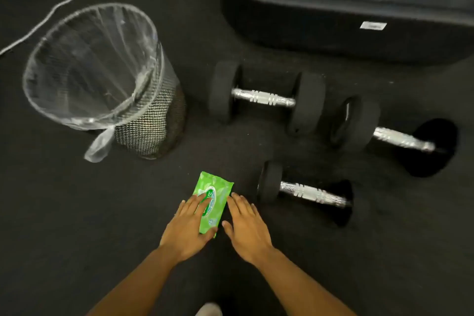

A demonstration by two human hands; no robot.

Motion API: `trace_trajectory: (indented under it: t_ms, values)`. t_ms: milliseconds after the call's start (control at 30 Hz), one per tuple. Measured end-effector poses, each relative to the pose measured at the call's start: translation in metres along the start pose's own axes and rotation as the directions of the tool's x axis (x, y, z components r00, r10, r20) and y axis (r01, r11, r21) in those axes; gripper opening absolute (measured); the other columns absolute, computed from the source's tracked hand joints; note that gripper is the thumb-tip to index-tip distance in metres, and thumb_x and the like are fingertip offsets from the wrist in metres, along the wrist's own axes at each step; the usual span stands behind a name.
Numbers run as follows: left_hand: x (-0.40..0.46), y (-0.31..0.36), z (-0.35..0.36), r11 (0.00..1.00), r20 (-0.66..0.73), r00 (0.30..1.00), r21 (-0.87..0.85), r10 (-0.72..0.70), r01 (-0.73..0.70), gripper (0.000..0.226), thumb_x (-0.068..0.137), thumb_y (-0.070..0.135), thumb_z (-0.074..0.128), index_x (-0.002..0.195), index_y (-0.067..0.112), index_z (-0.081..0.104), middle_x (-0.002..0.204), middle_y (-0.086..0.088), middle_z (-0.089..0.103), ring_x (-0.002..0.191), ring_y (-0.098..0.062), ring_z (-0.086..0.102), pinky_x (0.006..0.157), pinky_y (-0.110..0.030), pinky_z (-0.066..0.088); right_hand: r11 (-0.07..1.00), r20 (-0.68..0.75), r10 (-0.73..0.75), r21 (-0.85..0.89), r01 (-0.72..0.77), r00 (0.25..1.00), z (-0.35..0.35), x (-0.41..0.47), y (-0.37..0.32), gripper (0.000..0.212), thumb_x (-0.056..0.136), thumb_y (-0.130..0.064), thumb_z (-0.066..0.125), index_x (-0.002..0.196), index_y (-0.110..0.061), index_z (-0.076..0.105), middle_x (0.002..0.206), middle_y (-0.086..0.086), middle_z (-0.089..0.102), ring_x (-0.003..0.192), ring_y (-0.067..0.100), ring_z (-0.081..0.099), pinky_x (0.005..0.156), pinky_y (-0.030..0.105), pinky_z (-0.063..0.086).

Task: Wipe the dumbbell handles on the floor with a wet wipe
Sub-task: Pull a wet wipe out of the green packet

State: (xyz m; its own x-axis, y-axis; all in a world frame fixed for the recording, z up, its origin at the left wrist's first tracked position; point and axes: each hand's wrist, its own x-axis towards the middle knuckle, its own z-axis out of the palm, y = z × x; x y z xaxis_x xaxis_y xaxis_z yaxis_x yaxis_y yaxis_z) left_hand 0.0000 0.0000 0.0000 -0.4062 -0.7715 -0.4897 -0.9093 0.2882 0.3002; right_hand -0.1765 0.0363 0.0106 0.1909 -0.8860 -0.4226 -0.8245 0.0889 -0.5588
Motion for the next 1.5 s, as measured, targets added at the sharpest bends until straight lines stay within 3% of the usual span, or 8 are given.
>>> trace_trajectory:
  t_ms: [167,333,633,767,900,1100,1300,1500]
  values:
    - [0.033,-0.017,0.014,0.99,-0.187,0.973,-0.014,0.136,-0.141,0.062,0.09,0.045,0.046,0.145,0.021,0.027,0.151,0.005,0.026,0.137,-0.014,0.026,0.109,-0.028,0.018,0.969,-0.107,-0.138,-0.222,0.112,0.985,0.034,0.043,0.023,0.06,0.095,-0.027,0.047,0.146,-0.008,0.021,0.154,0.007,0.021,0.142,0.022,0.012,0.11,0.039,0.0]
    - [0.054,-0.026,0.013,0.986,-0.234,0.962,-0.051,0.141,-0.157,0.051,0.095,0.023,0.049,0.142,0.022,0.032,0.139,0.006,0.037,0.125,-0.011,0.033,0.103,-0.026,0.033,0.921,-0.255,-0.15,-0.388,0.041,0.955,0.058,0.055,0.029,0.061,0.072,-0.034,0.075,0.125,-0.011,0.057,0.134,0.003,0.054,0.127,0.022,0.046,0.101,0.044,0.032]
    - [0.054,-0.033,0.025,0.931,-0.414,0.908,-0.305,0.058,-0.198,0.011,0.085,0.007,0.063,0.092,0.015,0.065,0.099,0.008,0.049,0.095,-0.008,0.052,0.08,-0.032,0.049,0.898,-0.306,-0.139,-0.44,-0.011,0.942,0.066,0.056,0.029,0.047,0.086,-0.033,0.047,0.126,-0.011,0.056,0.138,0.004,0.049,0.13,0.023,0.041,0.103,0.046,0.027]
    - [0.031,-0.042,0.04,0.926,-0.526,0.848,-0.289,0.058,-0.242,0.022,0.076,0.005,0.073,0.081,0.023,0.061,0.109,0.01,0.051,0.101,-0.006,0.051,0.074,-0.029,0.052,0.902,-0.281,-0.108,-0.431,-0.025,0.954,0.065,0.054,0.027,0.053,0.084,-0.034,0.033,0.125,-0.011,0.058,0.138,0.004,0.049,0.13,0.023,0.041,0.108,0.043,0.029]
    - [0.008,-0.044,0.062,0.892,-0.564,0.826,-0.362,0.022,-0.27,0.045,0.069,-0.002,0.076,0.077,0.032,0.048,0.122,0.017,0.048,0.106,-0.005,0.052,0.077,-0.021,0.05,0.917,-0.353,-0.148,-0.398,-0.006,0.924,0.064,0.056,0.019,0.047,0.075,-0.024,0.071,0.118,-0.007,0.063,0.131,0.01,0.055,0.126,0.029,0.047,0.101,0.045,0.035]
    - [0.007,-0.042,0.073,0.885,-0.569,0.822,-0.396,-0.028,-0.244,0.049,0.066,-0.008,0.077,0.077,0.03,0.049,0.123,0.012,0.049,0.108,-0.004,0.05,0.077,-0.016,0.047,0.949,-0.346,-0.112,-0.315,-0.003,0.932,0.066,0.067,-0.019,0.024,0.061,-0.024,0.084,0.079,-0.015,0.071,0.083,0.001,0.06,0.076,0.018,0.057,0.06,0.029,0.047]
    - [0.006,-0.043,0.081,0.9,-0.571,0.821,-0.366,-0.018,-0.235,0.031,0.066,-0.007,0.076,0.076,0.016,0.059,0.125,0.015,0.046,0.113,-0.005,0.046,0.085,-0.008,0.04,0.966,-0.256,0.025,-0.243,-0.089,0.966,0.06,0.078,-0.036,0.028,0.094,-0.013,0.045,0.121,-0.01,0.052,0.123,0.007,0.046,0.112,0.02,0.044,0.095,0.03,0.035]
    - [0.007,-0.041,0.081,0.895,-0.571,0.82,-0.376,-0.021,-0.239,0.04,0.065,-0.008,0.077,0.095,0.015,0.066,0.129,0.01,0.044,0.116,-0.007,0.045,0.09,-0.021,0.043,0.929,-0.077,-0.036,-0.37,0.005,0.996,0.05,0.085,-0.048,0.03,0.091,-0.015,0.049,0.12,-0.004,0.05,0.123,0.012,0.045,0.112,0.026,0.045,0.093,0.034,0.035]
